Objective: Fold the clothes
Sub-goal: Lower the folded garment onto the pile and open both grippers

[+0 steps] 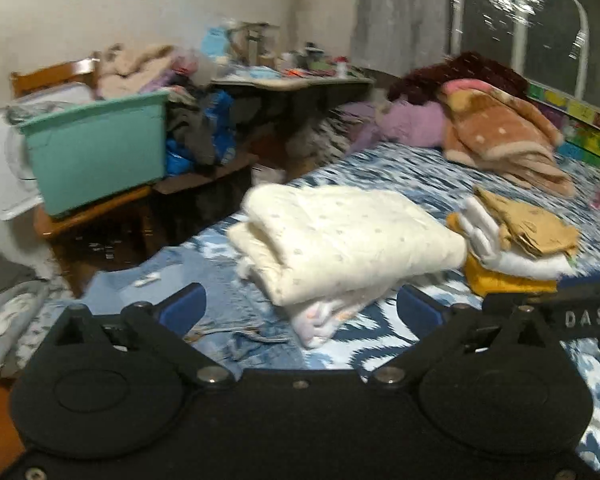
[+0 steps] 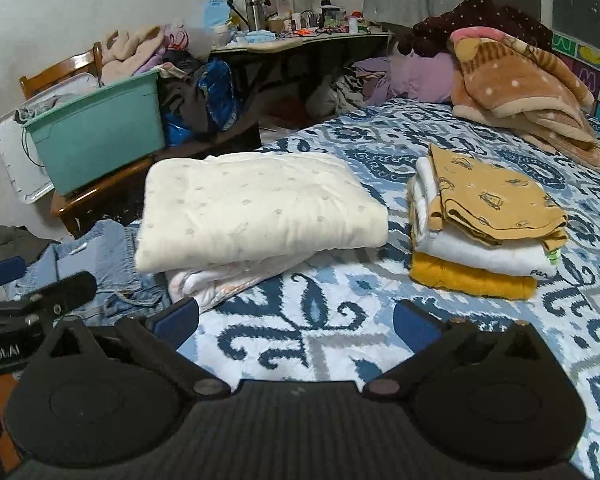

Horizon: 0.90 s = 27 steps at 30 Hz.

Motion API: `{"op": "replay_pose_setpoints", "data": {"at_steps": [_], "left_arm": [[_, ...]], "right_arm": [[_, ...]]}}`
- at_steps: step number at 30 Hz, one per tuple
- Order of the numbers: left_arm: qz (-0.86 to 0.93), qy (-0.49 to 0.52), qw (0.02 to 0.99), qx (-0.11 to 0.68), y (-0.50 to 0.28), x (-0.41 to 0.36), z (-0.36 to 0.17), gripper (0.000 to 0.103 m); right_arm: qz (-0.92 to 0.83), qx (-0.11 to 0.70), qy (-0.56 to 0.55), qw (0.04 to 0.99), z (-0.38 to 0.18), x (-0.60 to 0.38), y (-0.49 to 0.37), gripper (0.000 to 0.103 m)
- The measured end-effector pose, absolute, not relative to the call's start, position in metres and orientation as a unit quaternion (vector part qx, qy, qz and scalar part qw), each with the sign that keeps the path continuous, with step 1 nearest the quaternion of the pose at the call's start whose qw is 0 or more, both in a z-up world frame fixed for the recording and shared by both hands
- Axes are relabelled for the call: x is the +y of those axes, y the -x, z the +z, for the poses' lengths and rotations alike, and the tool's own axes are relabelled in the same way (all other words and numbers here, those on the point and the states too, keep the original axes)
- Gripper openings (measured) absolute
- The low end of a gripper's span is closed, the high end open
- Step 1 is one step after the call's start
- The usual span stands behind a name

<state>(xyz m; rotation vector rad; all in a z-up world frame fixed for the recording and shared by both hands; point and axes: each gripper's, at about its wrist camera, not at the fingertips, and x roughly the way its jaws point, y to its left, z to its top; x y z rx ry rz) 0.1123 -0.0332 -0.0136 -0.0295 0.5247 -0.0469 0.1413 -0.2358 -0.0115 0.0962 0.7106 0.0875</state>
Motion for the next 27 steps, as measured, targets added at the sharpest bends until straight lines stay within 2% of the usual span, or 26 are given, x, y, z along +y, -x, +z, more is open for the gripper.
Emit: {"op": "replay_pose_setpoints", "data": {"at_steps": [7, 13, 27], "left_arm": [[-0.015, 0.026, 0.963, 0.268, -0.098, -0.039, 0.002, 0.103], [-0.013, 0.041, 0.956, 0.29, -0.107, -0.039, -0.007, 0.103], [-0.016, 0.015, 0.959, 0.284, -0.106, -0.051, -0.014, 0.101]], "right_arm": [[0.042, 0.343, -0.056, 0.937, -0.006, -0.242, -0.117, 0.103], [0.031, 0.344, -0.068, 0.936, -0.008, -0.253, -0.107, 0.103], [0.038, 0.352, -0.089, 0.931, -0.018, -0.246, -0.116, 0.103]]}}
